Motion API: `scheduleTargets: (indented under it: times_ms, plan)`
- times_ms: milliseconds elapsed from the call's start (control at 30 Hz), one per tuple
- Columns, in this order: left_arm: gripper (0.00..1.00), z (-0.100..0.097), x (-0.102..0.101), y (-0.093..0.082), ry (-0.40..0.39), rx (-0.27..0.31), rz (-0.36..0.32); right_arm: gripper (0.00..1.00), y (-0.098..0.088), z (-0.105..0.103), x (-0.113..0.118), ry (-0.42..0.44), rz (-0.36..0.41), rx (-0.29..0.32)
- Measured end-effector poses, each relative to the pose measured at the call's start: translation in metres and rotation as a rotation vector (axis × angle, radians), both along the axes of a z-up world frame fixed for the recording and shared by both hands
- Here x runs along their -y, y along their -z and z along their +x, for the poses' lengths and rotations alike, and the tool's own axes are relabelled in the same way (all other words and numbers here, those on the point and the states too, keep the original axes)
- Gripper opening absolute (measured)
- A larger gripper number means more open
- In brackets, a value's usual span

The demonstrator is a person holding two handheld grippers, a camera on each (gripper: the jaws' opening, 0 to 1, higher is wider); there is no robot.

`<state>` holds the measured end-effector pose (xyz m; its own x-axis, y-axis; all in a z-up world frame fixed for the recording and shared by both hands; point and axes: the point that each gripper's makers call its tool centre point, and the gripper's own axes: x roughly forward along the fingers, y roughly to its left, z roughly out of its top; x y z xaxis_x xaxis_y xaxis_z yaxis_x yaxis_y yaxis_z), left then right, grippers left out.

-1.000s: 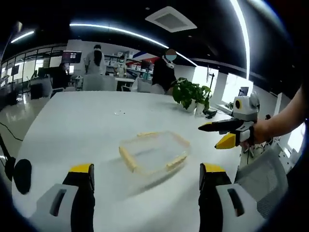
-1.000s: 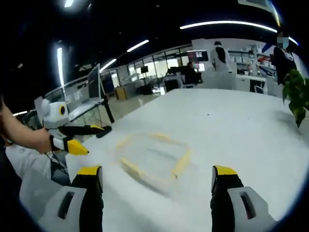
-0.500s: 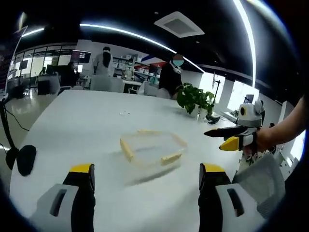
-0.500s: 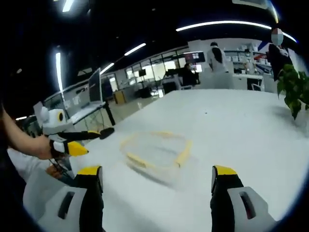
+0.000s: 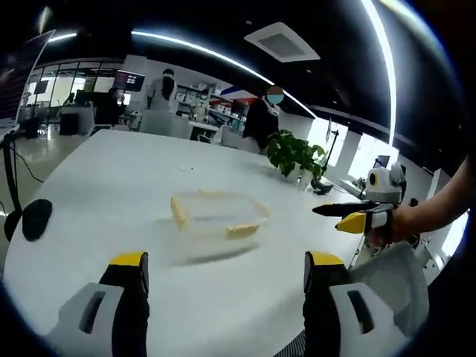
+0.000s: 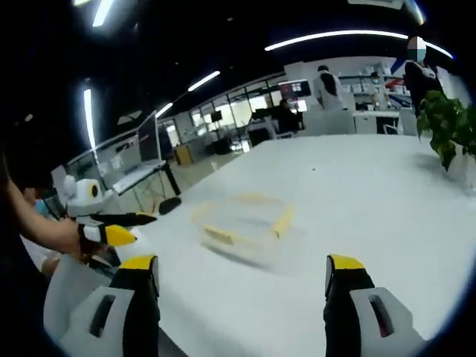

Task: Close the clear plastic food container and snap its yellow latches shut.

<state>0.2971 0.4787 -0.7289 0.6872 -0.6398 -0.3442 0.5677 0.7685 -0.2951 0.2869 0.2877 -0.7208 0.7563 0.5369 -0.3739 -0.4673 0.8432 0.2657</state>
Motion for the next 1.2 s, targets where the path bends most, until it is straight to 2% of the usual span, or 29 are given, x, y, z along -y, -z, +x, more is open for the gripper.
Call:
scheduleTargets:
  times_ms: [200,433,767,867,933,1033,1200]
  plan:
    - [0.84,-0.010,-0.003,0.000,-0.011,-0.008,-0.015,0.94,-0.004,-0.019,-0.005,-0.020,-0.007,0.021]
    - [0.84,-0.018,0.001,-0.001,-0.003,-0.021,-0.022,0.92,-0.010,-0.020,0.001,0.003,0.026,0.037]
    - [0.83,-0.031,0.010,-0.006,0.023,0.028,0.012,0.93,-0.023,-0.034,0.000,-0.037,-0.015,0.077]
    - [0.81,-0.041,0.013,-0.001,0.061,0.066,0.075,0.93,-0.027,-0.038,-0.003,-0.056,-0.032,0.106]
    - [0.81,-0.044,0.014,-0.001,0.060,0.064,0.067,0.94,-0.027,-0.039,-0.003,-0.059,-0.030,0.118]
    - [0.80,-0.041,0.012,-0.005,0.055,0.091,0.069,0.95,-0.029,-0.039,-0.010,-0.070,-0.008,0.162]
    - [0.80,-0.042,0.013,0.002,0.064,0.087,0.077,0.96,-0.022,-0.042,-0.019,-0.099,-0.026,0.148]
